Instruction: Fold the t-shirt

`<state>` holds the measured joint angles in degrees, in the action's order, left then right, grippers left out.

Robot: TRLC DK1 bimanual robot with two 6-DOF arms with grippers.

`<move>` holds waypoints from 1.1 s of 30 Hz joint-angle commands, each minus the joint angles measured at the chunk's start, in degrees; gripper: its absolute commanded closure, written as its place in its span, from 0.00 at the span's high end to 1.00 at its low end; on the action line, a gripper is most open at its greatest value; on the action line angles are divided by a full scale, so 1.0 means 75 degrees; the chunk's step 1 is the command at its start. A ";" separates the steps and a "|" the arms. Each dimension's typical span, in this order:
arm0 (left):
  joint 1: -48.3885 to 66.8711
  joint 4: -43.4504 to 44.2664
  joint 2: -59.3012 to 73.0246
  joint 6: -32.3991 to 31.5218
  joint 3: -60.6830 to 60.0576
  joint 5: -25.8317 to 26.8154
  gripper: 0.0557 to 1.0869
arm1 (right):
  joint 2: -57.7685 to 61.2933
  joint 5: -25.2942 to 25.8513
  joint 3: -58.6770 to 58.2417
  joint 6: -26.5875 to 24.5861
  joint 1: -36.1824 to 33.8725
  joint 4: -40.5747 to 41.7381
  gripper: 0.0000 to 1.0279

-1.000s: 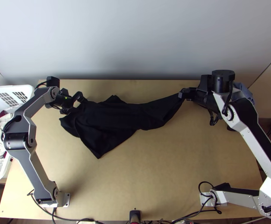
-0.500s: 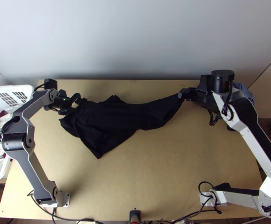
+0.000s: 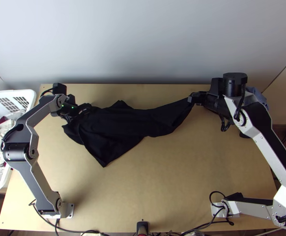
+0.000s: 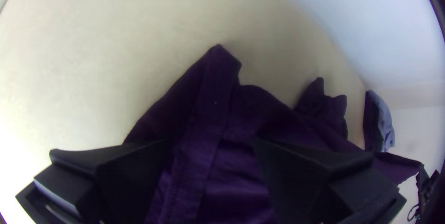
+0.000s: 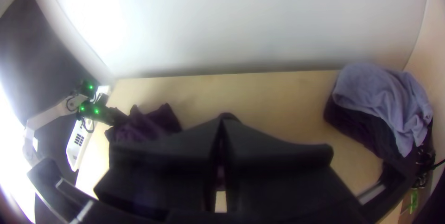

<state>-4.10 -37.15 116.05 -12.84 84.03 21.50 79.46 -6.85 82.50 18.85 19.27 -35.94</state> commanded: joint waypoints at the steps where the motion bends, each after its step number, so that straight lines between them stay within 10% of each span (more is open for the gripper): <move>1: 0.0218 -0.0110 0.0066 0.0318 -0.0106 -0.0558 0.86 | 0.0034 0.0000 0.0016 -0.0006 -0.0003 0.0011 0.03; 8: 0.0207 0.0277 0.0019 0.0259 -0.0223 -0.1132 0.37 | 0.0081 0.0000 0.0016 -0.0006 -0.0003 0.0000 0.03; 24: 0.0218 0.0394 0.0054 0.0177 0.0257 -0.1155 0.24 | 0.0081 -0.0082 -0.0008 -0.0006 0.0044 0.0000 0.03; 29: 0.0218 0.0242 0.0300 0.0200 0.0656 -0.1155 0.63 | 0.0081 -0.0129 -0.0019 -0.0006 0.0056 -0.0012 0.03; 31: 0.0230 0.0207 0.0335 0.0212 0.0656 -0.1155 0.57 | 0.0081 -0.0129 -0.0031 -0.0006 0.0056 -0.0012 0.03; 33: 0.0242 0.0207 0.0370 0.0200 0.0667 -0.1155 0.28 | 0.0081 -0.0129 -0.0019 -0.0006 0.0056 -0.0012 0.03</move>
<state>-2.35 -35.00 117.78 -11.49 87.57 13.04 80.05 -7.70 82.43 18.79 19.66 -35.99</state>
